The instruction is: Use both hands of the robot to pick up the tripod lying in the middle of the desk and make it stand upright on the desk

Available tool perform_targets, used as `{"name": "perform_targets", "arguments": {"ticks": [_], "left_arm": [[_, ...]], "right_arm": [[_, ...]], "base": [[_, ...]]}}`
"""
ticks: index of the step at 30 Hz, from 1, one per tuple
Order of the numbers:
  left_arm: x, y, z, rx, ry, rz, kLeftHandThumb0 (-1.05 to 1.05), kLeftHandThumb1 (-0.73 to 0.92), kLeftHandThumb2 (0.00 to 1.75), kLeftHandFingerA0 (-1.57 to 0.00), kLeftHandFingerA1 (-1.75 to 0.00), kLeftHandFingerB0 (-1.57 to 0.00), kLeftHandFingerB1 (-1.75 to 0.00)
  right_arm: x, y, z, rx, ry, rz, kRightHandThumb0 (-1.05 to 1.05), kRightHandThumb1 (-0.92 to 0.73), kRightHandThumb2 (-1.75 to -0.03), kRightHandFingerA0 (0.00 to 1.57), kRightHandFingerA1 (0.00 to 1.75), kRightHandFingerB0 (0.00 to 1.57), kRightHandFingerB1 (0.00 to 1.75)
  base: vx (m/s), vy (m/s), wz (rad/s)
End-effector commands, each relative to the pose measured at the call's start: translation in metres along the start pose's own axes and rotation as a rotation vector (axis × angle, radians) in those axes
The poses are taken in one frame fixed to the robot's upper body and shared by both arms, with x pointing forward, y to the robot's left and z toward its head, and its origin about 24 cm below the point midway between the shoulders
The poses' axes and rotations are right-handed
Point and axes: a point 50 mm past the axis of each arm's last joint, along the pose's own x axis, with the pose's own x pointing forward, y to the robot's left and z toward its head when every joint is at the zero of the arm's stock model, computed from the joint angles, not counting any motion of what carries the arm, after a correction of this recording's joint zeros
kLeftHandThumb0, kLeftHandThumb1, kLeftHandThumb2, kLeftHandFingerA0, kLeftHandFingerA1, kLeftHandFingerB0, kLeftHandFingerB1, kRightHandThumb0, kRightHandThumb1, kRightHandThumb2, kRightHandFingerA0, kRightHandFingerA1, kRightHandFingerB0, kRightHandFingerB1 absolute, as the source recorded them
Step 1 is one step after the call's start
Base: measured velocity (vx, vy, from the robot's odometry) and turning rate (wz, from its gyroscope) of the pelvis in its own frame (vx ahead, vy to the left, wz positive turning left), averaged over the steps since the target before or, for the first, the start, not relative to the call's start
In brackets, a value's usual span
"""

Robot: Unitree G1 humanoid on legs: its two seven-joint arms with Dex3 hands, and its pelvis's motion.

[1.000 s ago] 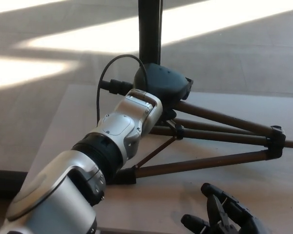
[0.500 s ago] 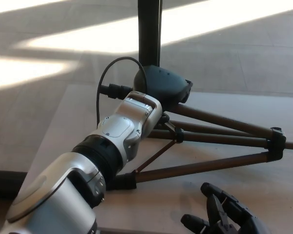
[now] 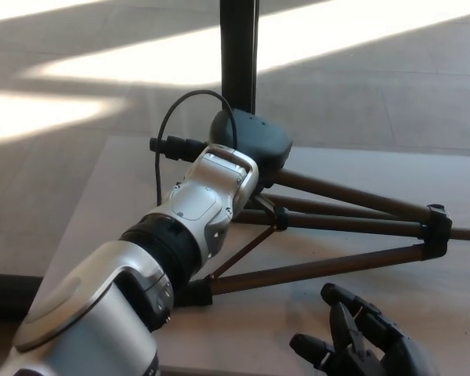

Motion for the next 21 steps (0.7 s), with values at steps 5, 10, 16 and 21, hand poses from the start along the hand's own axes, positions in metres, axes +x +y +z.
{"name": "perform_targets", "arguments": {"ticks": [5,10,16,21], "left_arm": [[0.002,0.011,-0.009,-0.063,0.11,-0.077,-0.28,0.68,0.62,-0.7,-1.48,-0.67,-0.8],[0.003,0.023,-0.006,-0.179,0.111,-0.075,-0.29,0.73,0.62,-0.67,-1.21,-0.6,-0.61],[0.0,0.023,-0.005,-0.191,0.024,0.115,-0.29,0.81,0.63,-0.74,-1.12,-0.67,-0.75],[-0.001,0.023,-0.01,-0.212,0.017,0.139,-0.27,0.74,0.74,-0.74,-1.16,-0.74,-0.86]], "right_arm": [[0.009,0.007,0.018,0.109,-0.069,-0.036,-0.59,-0.62,-0.59,0.69,0.88,0.65,0.49],[0.02,0.006,0.03,0.185,-0.064,-0.099,-0.59,-0.62,-0.58,0.76,0.91,0.65,0.52],[0.029,0.013,0.028,0.317,-0.002,-0.141,-0.46,-0.66,-0.6,0.6,0.92,0.54,0.53],[0.029,0.019,0.016,0.432,0.127,-0.153,-0.49,-0.58,-0.89,0.4,0.72,0.33,0.6]], "base": [[0.0,0.0,0.0],[0.0,0.0,0.0],[0.0,0.0,0.0],[0.0,0.0,0.0]]}}
